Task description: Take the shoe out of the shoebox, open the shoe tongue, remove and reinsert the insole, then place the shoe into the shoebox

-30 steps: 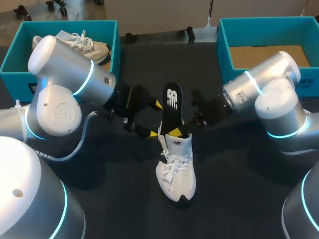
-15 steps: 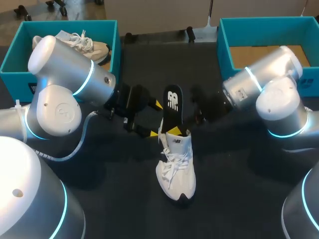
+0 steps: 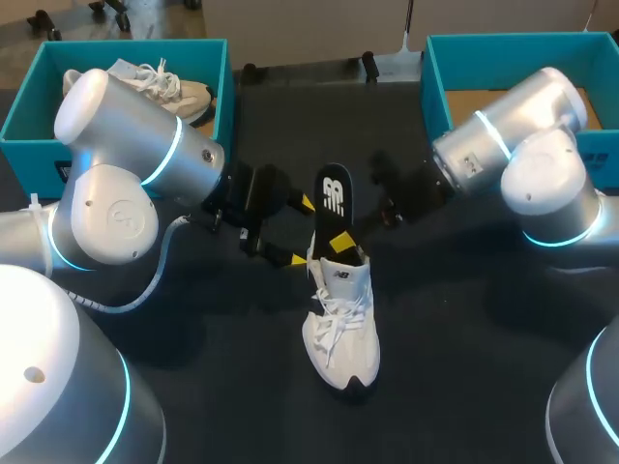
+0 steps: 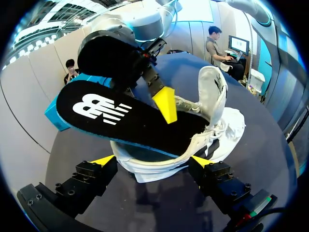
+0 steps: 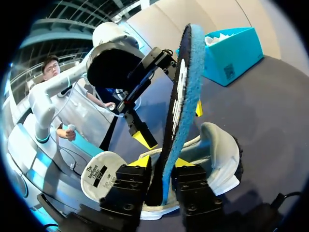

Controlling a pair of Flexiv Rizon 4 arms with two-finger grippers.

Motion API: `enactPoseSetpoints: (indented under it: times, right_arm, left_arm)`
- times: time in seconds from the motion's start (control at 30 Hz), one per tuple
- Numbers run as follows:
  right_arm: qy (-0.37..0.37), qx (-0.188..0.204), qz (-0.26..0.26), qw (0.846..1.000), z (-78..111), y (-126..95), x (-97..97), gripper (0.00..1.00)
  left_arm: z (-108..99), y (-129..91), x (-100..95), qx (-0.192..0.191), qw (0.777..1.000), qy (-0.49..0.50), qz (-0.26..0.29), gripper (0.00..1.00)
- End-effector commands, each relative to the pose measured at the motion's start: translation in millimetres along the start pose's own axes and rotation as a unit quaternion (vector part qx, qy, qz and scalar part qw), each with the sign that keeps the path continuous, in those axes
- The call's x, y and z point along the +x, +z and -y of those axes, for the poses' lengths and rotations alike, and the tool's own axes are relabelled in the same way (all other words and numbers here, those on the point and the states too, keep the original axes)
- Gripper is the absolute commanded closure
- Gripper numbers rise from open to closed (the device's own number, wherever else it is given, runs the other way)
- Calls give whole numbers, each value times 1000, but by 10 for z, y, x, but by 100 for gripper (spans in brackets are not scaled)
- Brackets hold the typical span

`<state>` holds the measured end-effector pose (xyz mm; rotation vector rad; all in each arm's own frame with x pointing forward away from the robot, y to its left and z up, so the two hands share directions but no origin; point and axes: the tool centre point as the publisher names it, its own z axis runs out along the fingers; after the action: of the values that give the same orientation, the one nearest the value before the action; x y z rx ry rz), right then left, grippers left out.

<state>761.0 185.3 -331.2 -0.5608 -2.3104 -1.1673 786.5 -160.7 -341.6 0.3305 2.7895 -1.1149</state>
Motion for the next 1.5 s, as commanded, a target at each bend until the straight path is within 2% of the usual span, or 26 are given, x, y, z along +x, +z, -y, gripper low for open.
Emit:
enactPoseSetpoints:
  times: [0.03,0.2,0.6,0.73,0.8,0.83,0.87,1.1,1.33,1.5]
  right_arm:
    - [0,13,-13,1000,-37,64,-99,100]
    - [-8,22,-44,999,41,112,-75,100]
    - [42,50,-54,996,362,216,85,100]
    - [47,56,-56,996,385,234,104,100]
    - [42,59,-49,996,351,212,113,95]
    - [38,60,-40,997,328,188,113,85]
    - [34,57,-33,997,301,157,113,66]
    - [11,56,-10,998,108,29,68,63]
    - [1,65,-9,998,-1,4,-34,71]
    - [-4,69,-22,997,-35,66,-73,97]
  left_arm:
    - [2,10,8,-1,1000,0,1,0]
    - [2,10,8,-1,1000,0,1,0]
    - [2,10,8,-1,1000,0,1,0]
    - [2,10,8,-1,1000,0,1,0]
    - [2,10,8,-1,1000,0,1,0]
    - [2,10,8,-1,1000,0,1,0]
    - [2,10,8,-1,1000,0,1,0]
    - [2,10,8,-1,1000,0,1,0]
    - [2,10,8,-1,1000,0,1,0]
    - [2,10,8,-1,1000,0,1,0]
